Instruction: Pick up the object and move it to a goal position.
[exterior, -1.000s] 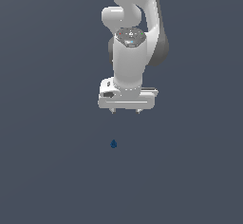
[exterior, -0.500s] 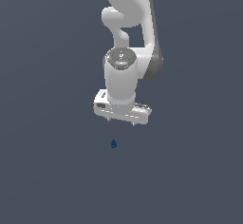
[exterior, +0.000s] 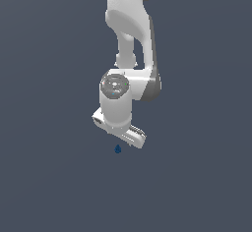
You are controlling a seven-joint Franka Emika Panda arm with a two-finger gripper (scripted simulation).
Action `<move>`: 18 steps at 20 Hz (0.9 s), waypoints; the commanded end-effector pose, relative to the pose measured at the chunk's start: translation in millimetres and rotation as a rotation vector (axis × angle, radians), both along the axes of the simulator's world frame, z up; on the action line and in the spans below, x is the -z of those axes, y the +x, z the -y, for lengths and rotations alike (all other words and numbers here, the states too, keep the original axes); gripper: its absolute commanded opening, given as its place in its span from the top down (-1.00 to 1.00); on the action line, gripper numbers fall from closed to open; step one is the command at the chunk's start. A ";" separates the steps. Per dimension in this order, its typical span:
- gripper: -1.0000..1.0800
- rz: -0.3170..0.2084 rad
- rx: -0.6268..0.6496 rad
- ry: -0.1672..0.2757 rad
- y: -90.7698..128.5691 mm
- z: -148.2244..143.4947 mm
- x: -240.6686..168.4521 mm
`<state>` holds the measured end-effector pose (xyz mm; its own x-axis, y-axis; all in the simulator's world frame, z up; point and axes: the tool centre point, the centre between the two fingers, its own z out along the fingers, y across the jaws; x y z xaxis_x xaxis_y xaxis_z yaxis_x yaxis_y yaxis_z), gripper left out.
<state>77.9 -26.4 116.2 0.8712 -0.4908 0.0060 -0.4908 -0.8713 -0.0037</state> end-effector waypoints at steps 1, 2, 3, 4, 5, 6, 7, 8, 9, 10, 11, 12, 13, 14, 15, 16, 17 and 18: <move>-0.92 -0.002 0.052 0.000 4.6 4.3 8.6; -0.92 -0.003 0.068 0.000 5.9 5.7 11.5; -0.92 -0.004 0.082 0.000 7.0 6.9 14.0; -0.92 -0.005 0.094 0.000 8.0 8.0 16.3; -0.92 -0.005 0.105 0.000 8.8 8.9 18.3; -0.92 -0.006 0.114 0.000 9.5 9.7 20.0; -0.92 -0.006 0.122 0.000 10.1 10.4 21.3; -0.92 -0.007 0.128 0.000 10.5 10.9 22.4; -0.92 -0.007 0.132 0.000 10.8 11.2 23.2; -0.92 -0.007 0.134 0.000 11.0 11.5 23.6; -0.92 -0.007 0.135 0.000 11.0 11.6 23.8; -0.92 -0.008 0.130 0.000 10.4 11.3 23.3; -0.92 -0.008 0.130 0.000 10.4 11.3 23.7; -0.92 -0.008 0.130 0.000 10.4 11.2 25.0; -0.92 -0.008 0.130 0.000 10.4 11.1 27.1; -0.92 -0.008 0.131 0.000 10.4 11.3 30.1; -0.92 -0.008 0.131 0.000 10.3 11.1 33.9; -0.92 -0.007 0.132 0.000 10.2 11.4 38.4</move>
<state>88.7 -37.6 84.0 0.7997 -0.6004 0.0010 -0.6004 -0.7997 -0.0007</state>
